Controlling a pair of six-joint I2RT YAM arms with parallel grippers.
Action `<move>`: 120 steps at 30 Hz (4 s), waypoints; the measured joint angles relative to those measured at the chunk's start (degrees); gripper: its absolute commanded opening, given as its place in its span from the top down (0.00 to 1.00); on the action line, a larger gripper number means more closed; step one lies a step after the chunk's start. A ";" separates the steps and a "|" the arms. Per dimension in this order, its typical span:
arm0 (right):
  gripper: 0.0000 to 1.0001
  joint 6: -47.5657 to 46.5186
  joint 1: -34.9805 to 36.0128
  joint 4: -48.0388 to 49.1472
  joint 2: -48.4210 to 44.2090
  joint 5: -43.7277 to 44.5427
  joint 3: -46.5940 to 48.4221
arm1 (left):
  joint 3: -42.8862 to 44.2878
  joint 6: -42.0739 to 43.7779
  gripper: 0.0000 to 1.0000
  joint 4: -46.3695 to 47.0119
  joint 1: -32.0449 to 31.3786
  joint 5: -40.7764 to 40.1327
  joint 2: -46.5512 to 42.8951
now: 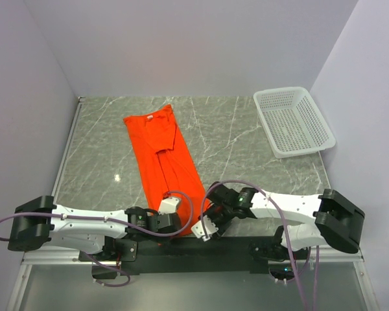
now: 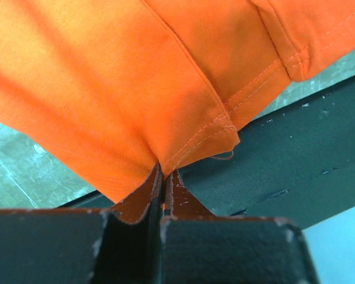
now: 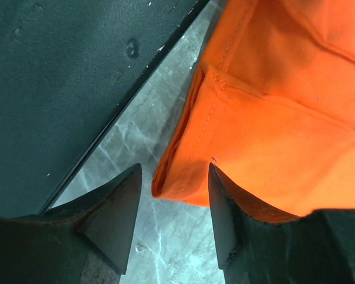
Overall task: Fold and stack the t-shirts
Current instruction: Fold the tshirt
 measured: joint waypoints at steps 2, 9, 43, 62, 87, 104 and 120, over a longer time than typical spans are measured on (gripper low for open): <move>0.48 0.52 0.76 0.52 1.20 1.25 0.00 | -0.15 -0.24 0.99 -0.02 0.00 0.46 -0.52; 0.60 2.62 2.99 3.26 3.37 4.48 0.55 | -0.44 -1.31 0.99 2.58 -0.02 4.90 -1.31; 1.00 0.17 -17.18 -20.92 7.28 -11.63 26.86 | 18.82 14.14 0.99 -3.58 23.12 18.67 1.03; 1.00 6.80 -24.72 -29.75 35.74 -20.39 58.60 | 24.28 33.27 0.99 -9.79 54.51 37.75 7.65; 1.00 33.09 -25.40 -20.92 53.90 -12.66 78.53 | 35.17 42.82 0.99 -12.04 68.39 36.15 22.05; 1.00 45.24 -25.42 -15.32 58.58 -4.72 84.43 | 38.51 42.77 0.99 -8.72 71.71 33.53 29.38; 1.00 48.59 -25.51 -13.55 61.48 -1.88 86.71 | 42.82 42.66 0.99 -6.86 72.96 29.49 34.64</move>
